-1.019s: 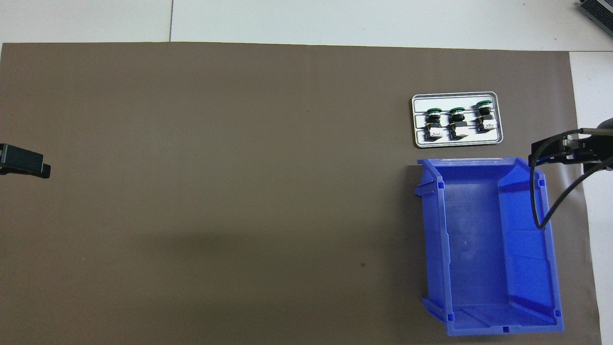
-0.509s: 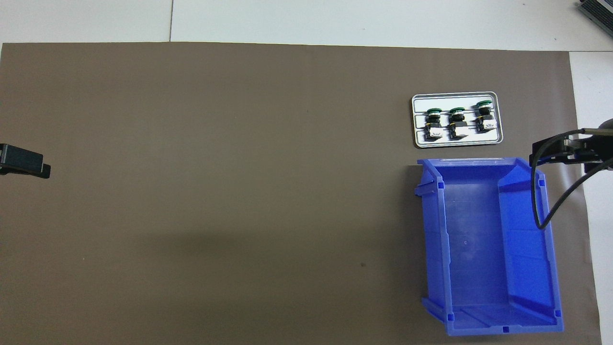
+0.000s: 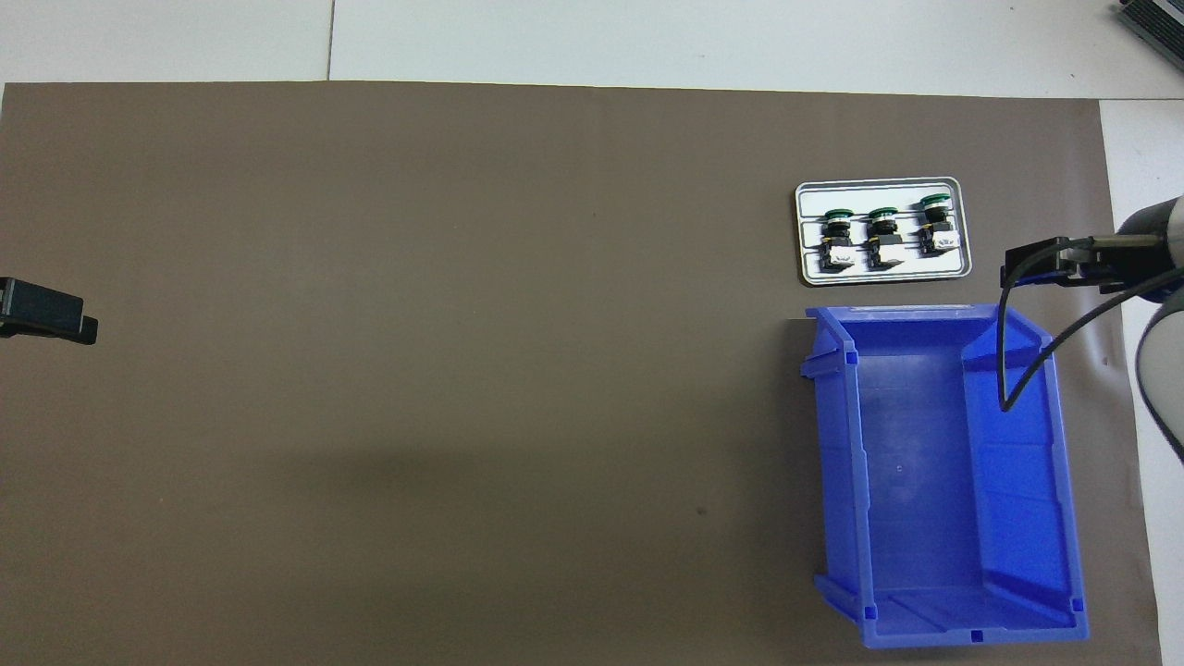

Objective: Place and press button with both arms
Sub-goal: 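Reach the right gripper to the metal tray and grasp a green button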

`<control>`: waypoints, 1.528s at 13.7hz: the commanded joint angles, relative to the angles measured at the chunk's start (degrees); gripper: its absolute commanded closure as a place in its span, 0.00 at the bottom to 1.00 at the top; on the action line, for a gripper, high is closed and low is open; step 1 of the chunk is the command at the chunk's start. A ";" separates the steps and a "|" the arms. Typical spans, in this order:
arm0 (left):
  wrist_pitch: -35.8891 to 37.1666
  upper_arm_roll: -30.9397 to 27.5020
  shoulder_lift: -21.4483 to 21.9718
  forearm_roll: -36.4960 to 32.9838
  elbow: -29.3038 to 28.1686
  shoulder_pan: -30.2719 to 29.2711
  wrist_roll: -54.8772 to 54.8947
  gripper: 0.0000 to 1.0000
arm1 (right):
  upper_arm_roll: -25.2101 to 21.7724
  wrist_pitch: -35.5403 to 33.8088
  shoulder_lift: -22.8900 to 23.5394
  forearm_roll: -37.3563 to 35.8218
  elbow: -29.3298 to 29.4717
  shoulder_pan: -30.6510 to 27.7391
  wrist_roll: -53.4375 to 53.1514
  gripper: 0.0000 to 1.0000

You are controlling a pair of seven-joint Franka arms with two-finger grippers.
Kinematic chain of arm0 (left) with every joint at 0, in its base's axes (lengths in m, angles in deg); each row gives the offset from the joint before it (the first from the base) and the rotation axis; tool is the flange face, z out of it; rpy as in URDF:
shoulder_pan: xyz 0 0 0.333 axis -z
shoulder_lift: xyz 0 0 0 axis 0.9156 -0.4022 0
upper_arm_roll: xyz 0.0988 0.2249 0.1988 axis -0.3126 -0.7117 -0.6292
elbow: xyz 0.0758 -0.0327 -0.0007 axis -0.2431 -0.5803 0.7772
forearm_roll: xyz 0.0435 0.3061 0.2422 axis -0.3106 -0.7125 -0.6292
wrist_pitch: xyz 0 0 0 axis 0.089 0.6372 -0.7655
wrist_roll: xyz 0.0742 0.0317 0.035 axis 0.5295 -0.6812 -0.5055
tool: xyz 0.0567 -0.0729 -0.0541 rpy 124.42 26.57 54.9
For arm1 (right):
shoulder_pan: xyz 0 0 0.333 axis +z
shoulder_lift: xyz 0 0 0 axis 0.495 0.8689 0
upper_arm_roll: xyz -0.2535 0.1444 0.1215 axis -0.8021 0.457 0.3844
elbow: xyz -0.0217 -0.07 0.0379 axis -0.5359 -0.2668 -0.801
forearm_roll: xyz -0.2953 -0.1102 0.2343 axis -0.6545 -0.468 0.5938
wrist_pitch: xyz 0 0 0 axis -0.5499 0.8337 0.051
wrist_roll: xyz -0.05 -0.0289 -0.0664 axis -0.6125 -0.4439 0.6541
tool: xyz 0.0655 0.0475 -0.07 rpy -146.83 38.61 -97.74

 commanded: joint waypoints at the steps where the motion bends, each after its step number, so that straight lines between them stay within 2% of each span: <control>1: -0.90 0.34 1.56 -0.97 -1.82 -0.43 0.31 0.00 | 0.39 10.21 8.95 0.83 1.22 -0.80 1.50 0.00; 3: -0.90 0.34 1.56 -0.97 -1.82 -0.43 0.31 0.00 | 0.39 14.28 14.23 2.94 3.24 -0.54 1.58 0.00; 5: -0.90 0.34 1.56 -0.97 -1.82 -0.43 0.31 0.00 | 0.39 18.76 17.66 3.12 2.29 -0.37 3.68 0.00; 10: -0.90 0.34 1.56 -0.97 -1.82 -0.43 0.31 0.00 | 0.48 25.28 22.77 3.30 1.14 -0.37 4.22 0.00; 12: -0.90 0.34 1.56 -0.97 -1.82 -0.43 0.31 0.00 | 0.48 27.03 24.61 5.83 0.97 -0.72 4.31 0.00; 15: -0.90 0.34 1.56 -0.97 -1.82 -0.43 0.31 0.00 | 0.48 28.62 25.24 6.72 0.26 -0.19 3.96 0.02; 17: -0.90 0.34 1.56 -0.97 -1.82 -0.43 0.31 0.00 | 0.48 28.97 25.76 6.81 0.17 -0.19 4.04 0.11; 18: -0.90 0.34 1.56 -0.97 -1.82 -0.43 0.31 0.00 | 0.48 29.76 25.85 6.81 -0.17 -0.19 4.39 0.20; 20: -0.90 0.34 1.56 -0.97 -1.82 -0.43 0.31 0.00 | 0.48 30.21 25.77 6.81 -1.14 -0.19 4.66 0.49; 21: -0.90 0.34 1.56 -0.97 -1.82 -0.43 0.31 0.00 | 0.48 30.12 25.68 6.73 -1.32 -0.19 4.66 0.69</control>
